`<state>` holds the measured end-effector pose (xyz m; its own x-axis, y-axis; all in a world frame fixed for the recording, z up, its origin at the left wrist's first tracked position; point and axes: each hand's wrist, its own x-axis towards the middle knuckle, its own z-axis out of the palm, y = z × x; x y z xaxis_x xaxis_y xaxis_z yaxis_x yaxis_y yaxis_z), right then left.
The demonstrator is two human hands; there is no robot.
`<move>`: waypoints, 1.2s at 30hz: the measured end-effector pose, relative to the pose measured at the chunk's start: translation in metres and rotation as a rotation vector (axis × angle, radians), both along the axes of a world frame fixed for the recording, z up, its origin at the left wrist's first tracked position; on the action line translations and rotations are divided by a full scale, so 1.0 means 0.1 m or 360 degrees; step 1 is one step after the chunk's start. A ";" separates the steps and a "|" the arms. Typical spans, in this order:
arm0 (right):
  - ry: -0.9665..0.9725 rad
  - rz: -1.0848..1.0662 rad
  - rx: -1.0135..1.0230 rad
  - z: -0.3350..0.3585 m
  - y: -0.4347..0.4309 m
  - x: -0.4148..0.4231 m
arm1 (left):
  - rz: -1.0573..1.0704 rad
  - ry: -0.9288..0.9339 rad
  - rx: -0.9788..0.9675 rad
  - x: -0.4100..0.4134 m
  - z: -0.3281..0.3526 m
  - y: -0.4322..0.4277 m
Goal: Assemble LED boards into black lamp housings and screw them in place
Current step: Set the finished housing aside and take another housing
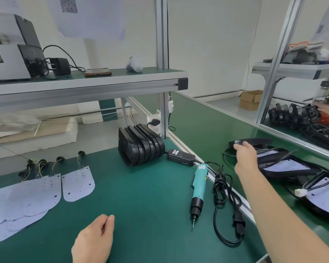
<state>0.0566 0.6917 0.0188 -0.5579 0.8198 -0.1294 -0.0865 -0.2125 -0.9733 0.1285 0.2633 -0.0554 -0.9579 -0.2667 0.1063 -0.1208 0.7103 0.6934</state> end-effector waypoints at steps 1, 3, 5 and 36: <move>0.0007 0.0038 0.0014 0.01 -0.16 0.01 | -0.0001 -0.0006 -0.0003 0.00 0.00 0.00; 0.0032 0.0125 0.0029 0.01 -0.47 0.05 | 0.0003 -0.0008 -0.0005 0.00 0.00 -0.01; 0.0034 0.0220 0.0056 0.00 -0.77 0.10 | 0.0001 -0.0002 -0.0012 0.01 0.00 -0.01; -0.0296 0.1217 0.1083 -0.83 -3.11 0.31 | -0.0142 -0.0021 0.0491 0.03 0.15 -0.22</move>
<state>0.0874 0.3802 -0.0638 -0.9781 0.1875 0.0907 0.0039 0.4518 -0.8921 0.1315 0.2410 -0.0406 -0.9797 -0.1992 0.0210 -0.0778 0.4752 0.8764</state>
